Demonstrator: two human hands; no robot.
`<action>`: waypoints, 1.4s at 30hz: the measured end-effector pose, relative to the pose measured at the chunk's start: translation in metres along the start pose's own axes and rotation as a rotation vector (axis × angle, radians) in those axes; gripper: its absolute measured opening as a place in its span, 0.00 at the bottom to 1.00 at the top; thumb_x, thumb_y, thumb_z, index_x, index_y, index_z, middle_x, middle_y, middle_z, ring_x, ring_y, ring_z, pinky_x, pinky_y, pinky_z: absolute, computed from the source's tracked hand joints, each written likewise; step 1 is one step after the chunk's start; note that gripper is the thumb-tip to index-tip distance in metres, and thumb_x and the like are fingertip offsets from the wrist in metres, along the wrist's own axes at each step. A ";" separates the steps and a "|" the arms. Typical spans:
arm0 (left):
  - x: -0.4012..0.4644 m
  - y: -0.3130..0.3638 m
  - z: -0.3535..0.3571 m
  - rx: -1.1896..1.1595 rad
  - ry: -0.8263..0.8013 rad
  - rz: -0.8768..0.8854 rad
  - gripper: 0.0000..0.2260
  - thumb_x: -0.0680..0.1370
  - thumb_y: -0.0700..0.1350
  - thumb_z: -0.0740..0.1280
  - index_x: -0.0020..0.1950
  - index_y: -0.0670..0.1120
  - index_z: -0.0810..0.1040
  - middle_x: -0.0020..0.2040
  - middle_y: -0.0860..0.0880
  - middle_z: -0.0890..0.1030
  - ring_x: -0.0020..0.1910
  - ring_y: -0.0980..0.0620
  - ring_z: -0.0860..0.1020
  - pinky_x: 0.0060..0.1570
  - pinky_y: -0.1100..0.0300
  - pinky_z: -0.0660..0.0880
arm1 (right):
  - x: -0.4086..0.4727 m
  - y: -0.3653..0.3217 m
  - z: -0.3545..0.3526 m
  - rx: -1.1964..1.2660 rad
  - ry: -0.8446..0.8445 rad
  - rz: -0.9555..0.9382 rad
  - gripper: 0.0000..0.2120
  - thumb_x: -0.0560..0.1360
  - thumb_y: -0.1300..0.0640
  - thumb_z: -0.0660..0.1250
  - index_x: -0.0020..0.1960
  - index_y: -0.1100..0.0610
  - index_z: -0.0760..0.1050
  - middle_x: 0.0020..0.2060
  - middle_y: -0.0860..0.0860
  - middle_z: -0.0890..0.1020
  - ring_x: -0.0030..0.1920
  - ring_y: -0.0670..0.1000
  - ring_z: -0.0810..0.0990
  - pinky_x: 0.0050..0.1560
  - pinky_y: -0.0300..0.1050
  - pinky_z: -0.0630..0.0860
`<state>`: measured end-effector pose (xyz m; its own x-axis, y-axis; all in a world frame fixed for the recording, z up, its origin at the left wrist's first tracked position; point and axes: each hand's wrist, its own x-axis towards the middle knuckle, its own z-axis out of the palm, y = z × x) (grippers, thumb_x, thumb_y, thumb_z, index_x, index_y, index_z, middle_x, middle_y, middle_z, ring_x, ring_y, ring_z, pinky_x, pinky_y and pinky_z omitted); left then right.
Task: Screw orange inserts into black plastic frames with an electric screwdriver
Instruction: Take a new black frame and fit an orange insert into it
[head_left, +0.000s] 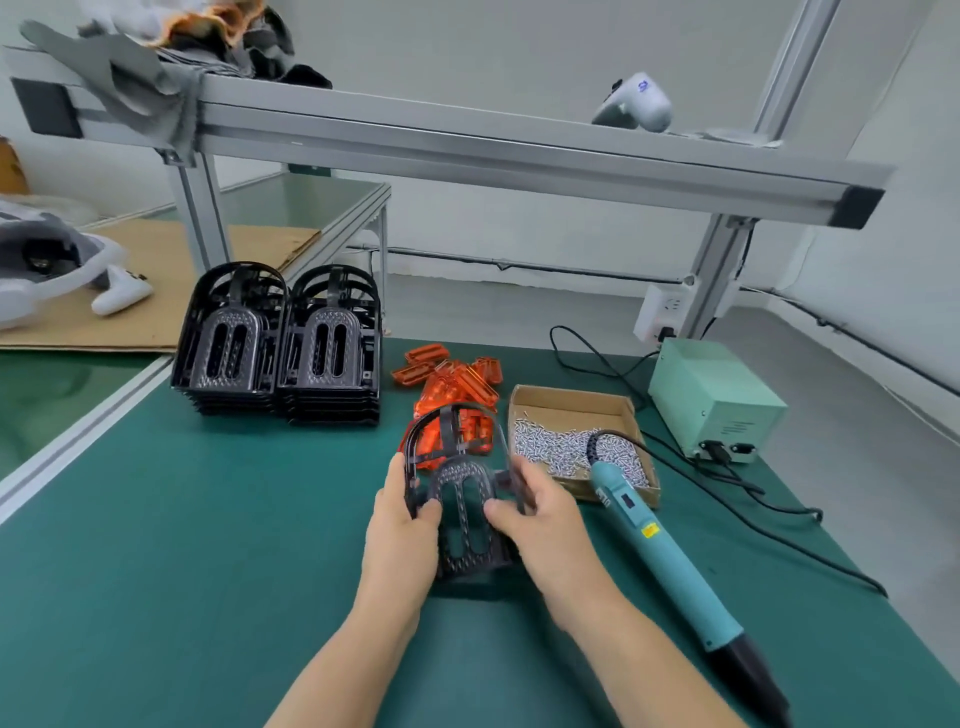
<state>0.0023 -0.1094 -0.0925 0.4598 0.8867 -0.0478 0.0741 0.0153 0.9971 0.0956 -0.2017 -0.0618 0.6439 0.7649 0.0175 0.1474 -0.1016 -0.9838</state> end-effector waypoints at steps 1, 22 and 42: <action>0.000 0.002 0.001 -0.019 -0.019 0.019 0.22 0.80 0.39 0.59 0.71 0.56 0.66 0.63 0.51 0.75 0.58 0.53 0.76 0.59 0.55 0.72 | 0.000 -0.005 -0.004 -0.024 0.011 -0.045 0.21 0.76 0.69 0.64 0.64 0.53 0.73 0.49 0.41 0.84 0.50 0.39 0.81 0.52 0.34 0.76; -0.007 -0.011 -0.018 0.465 0.070 0.128 0.21 0.77 0.44 0.67 0.70 0.48 0.70 0.63 0.51 0.74 0.59 0.50 0.73 0.60 0.57 0.67 | 0.000 0.016 -0.032 -0.997 -0.427 -0.806 0.17 0.80 0.43 0.59 0.59 0.51 0.79 0.54 0.50 0.78 0.53 0.51 0.74 0.53 0.48 0.71; 0.001 -0.007 -0.026 0.410 -0.052 0.174 0.17 0.76 0.44 0.69 0.65 0.54 0.75 0.54 0.63 0.75 0.49 0.64 0.73 0.48 0.67 0.66 | 0.103 -0.009 0.047 -1.213 -0.200 -0.274 0.18 0.74 0.51 0.71 0.60 0.57 0.75 0.56 0.56 0.79 0.56 0.59 0.78 0.49 0.48 0.73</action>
<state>-0.0202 -0.0964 -0.0985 0.5396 0.8354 0.1052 0.3317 -0.3258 0.8854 0.1252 -0.0926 -0.0591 0.3737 0.9254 0.0632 0.9198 -0.3609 -0.1541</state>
